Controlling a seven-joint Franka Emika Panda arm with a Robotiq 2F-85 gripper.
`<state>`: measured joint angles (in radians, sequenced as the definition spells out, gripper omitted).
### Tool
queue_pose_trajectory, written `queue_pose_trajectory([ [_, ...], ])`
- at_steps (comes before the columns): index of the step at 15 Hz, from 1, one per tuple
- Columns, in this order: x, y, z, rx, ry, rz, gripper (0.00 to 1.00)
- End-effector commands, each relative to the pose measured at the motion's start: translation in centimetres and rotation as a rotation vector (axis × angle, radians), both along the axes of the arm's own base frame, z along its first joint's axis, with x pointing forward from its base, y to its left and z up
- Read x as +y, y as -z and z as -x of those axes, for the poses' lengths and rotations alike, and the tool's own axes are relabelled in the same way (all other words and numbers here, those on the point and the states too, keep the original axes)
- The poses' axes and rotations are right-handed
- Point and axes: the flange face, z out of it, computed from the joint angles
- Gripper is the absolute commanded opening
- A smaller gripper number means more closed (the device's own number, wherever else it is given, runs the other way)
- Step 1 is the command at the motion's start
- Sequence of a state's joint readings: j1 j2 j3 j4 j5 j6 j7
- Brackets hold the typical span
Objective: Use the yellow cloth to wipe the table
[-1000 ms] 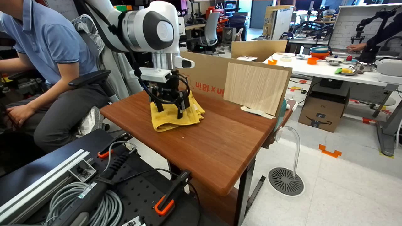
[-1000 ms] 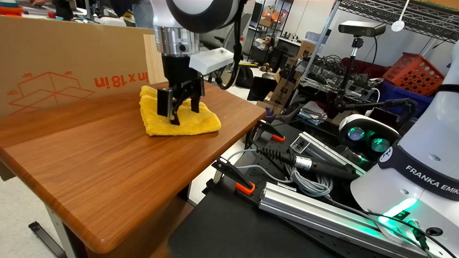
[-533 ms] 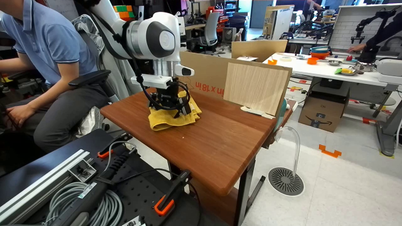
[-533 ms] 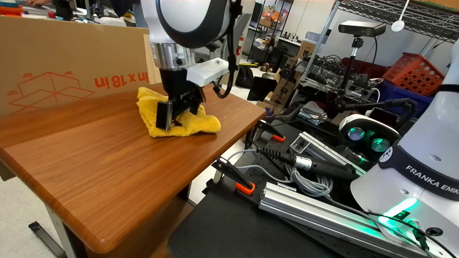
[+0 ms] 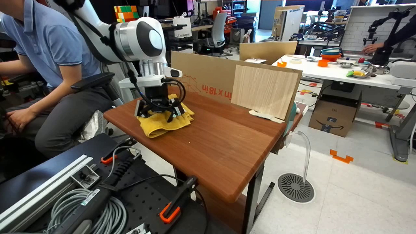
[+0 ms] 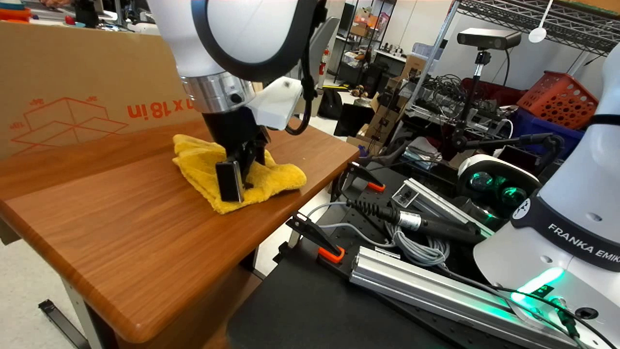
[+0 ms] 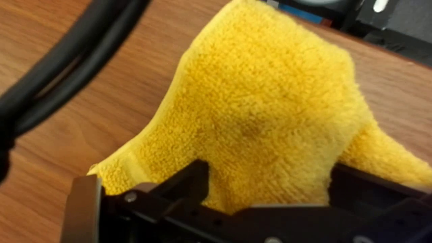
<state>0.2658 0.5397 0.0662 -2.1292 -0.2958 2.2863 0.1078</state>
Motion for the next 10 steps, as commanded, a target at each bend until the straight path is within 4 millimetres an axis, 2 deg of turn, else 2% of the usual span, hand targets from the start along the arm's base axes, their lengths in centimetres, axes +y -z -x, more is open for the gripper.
queue_pose_trajectory([
  [1,5.2,4.4,4.4,0.105,-0.147,0.043,1.00],
  [4,8.4,4.3,6.9,0.128,-0.256,0.069,1.00],
  [5,9.2,4.3,7.0,0.109,-0.279,0.083,1.00],
  [7,9.8,4.6,5.5,0.068,-0.277,0.120,1.00],
  [10,7.4,5.5,1.2,0.073,-0.139,0.157,1.00],
])
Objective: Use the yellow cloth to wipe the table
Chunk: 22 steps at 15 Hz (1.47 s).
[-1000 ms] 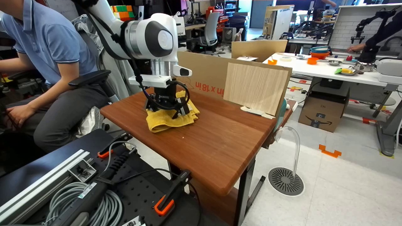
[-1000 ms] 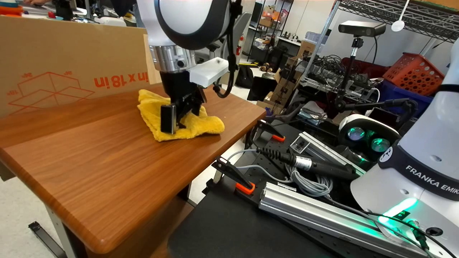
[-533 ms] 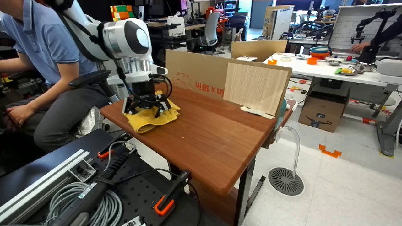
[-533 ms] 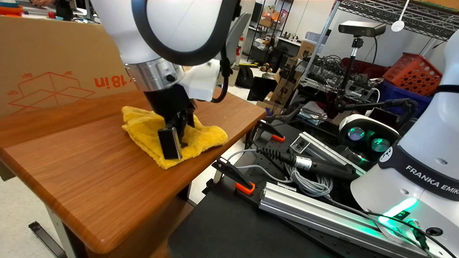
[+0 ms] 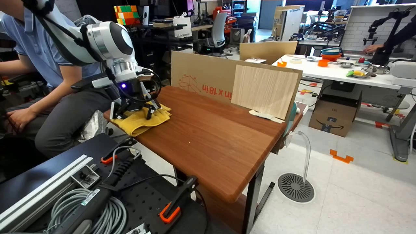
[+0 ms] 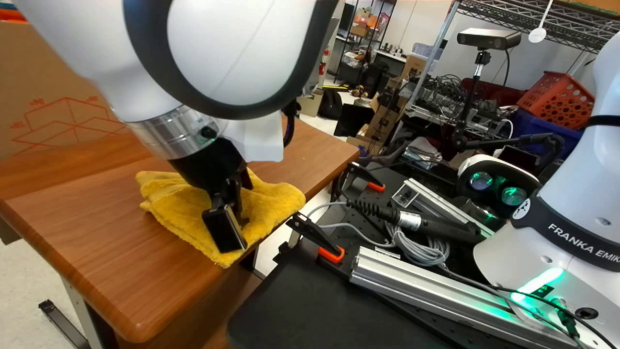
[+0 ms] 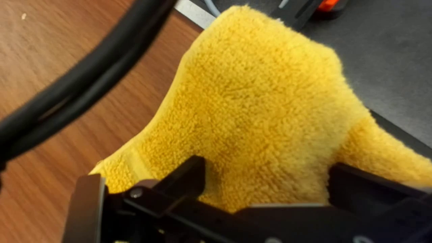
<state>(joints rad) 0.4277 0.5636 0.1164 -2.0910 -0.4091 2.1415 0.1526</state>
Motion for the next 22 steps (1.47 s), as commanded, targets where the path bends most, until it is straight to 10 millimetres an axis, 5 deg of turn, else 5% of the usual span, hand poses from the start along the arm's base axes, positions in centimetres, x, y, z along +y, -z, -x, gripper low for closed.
queue_pose_trajectory([
  [1,-3.0,4.5,-4.9,0.017,0.164,0.013,1.00],
  [8,-5.3,4.2,-12.9,0.028,0.467,-0.002,1.00],
  [16,-2.3,2.7,-17.5,0.066,0.601,0.004,1.00],
  [18,-2.8,2.5,-18.6,0.076,0.631,-0.009,1.00],
  [22,-7.3,2.0,-19.9,0.056,0.671,-0.008,1.00],
])
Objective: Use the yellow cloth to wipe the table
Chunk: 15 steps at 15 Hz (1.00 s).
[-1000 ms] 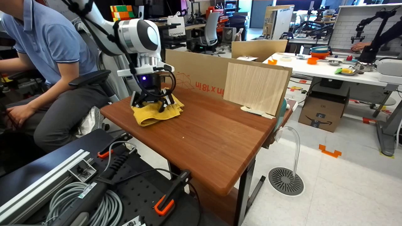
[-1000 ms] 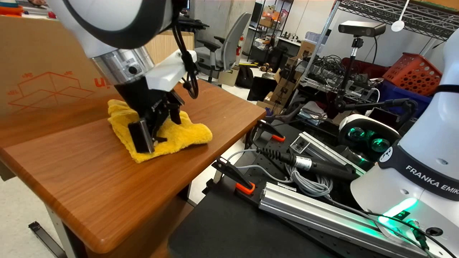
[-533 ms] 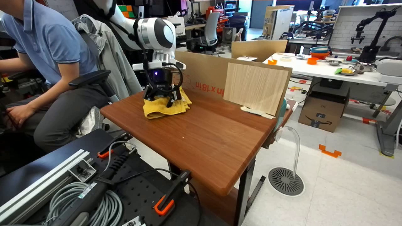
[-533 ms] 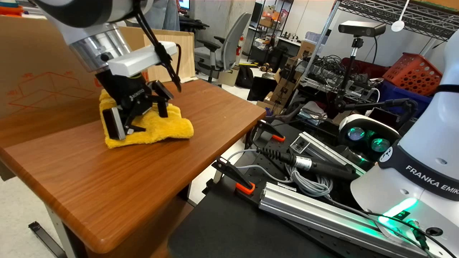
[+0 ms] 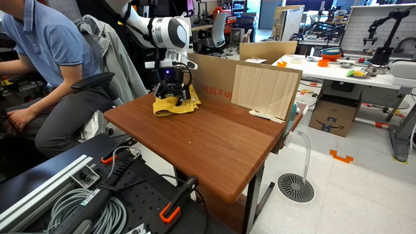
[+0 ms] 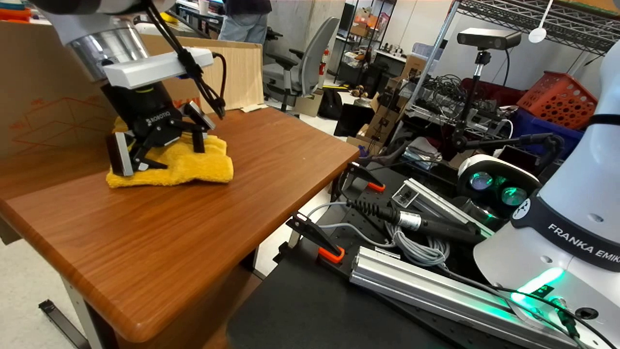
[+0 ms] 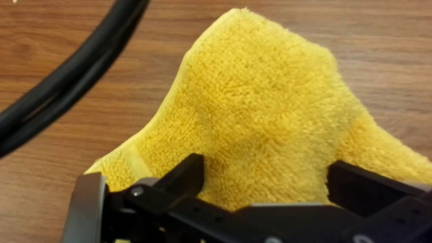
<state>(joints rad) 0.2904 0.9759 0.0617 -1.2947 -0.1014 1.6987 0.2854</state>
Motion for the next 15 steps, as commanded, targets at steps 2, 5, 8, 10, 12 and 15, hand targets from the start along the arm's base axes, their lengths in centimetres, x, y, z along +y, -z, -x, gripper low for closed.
queue_pose_trajectory([
  [2,-6.2,1.6,-1.0,-0.020,0.068,0.008,1.00],
  [5,-10.6,1.6,0.2,-0.105,0.078,0.020,1.00],
  [8,-13.3,1.2,1.0,-0.203,0.075,0.029,1.00],
  [10,-14.7,1.9,2.4,-0.253,0.060,0.042,1.00],
  [12,-13.3,-1.1,0.1,-0.253,0.074,0.013,1.00],
  [15,-13.3,-1.6,0.2,-0.267,0.071,0.011,1.00],
])
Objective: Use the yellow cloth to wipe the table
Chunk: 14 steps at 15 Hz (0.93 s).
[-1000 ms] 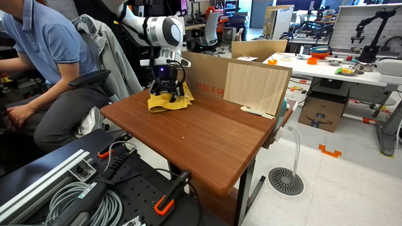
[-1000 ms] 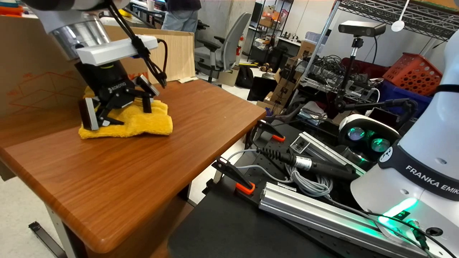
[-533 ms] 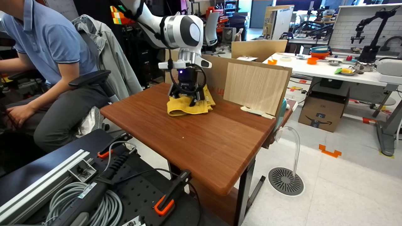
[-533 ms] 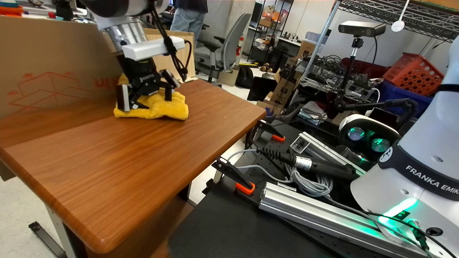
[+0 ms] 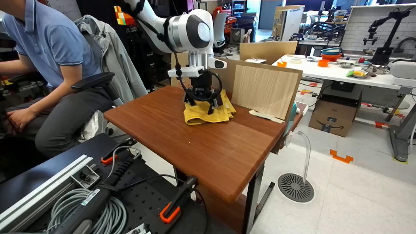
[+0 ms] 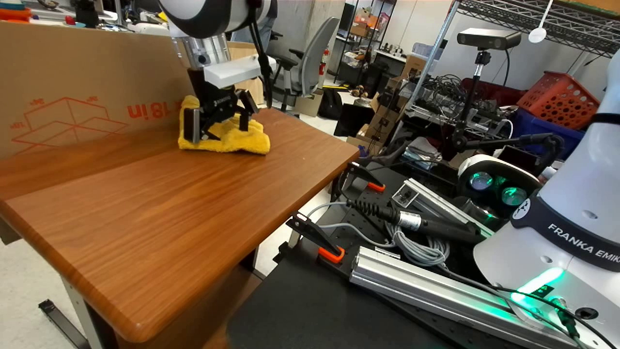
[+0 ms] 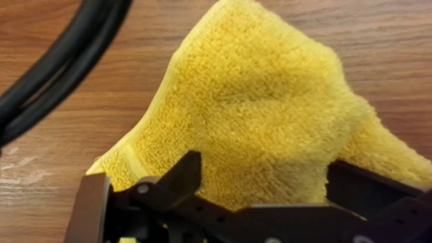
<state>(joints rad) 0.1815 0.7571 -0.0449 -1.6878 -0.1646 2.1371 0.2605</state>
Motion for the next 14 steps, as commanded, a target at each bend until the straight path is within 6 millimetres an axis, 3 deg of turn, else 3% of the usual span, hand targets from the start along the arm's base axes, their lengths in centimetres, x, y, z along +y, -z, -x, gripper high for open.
queue_pose_trajectory([
  [1,0.0,0.0,-0.1,0.001,0.000,0.000,1.00],
  [3,-0.1,-0.7,-1.0,-0.128,0.018,-0.014,1.00],
  [6,-0.4,0.8,-1.7,-0.279,0.095,-0.050,1.00],
  [9,-1.6,3.1,0.0,-0.308,0.120,-0.018,1.00],
  [14,-3.7,3.3,4.1,-0.186,0.198,0.015,1.00],
])
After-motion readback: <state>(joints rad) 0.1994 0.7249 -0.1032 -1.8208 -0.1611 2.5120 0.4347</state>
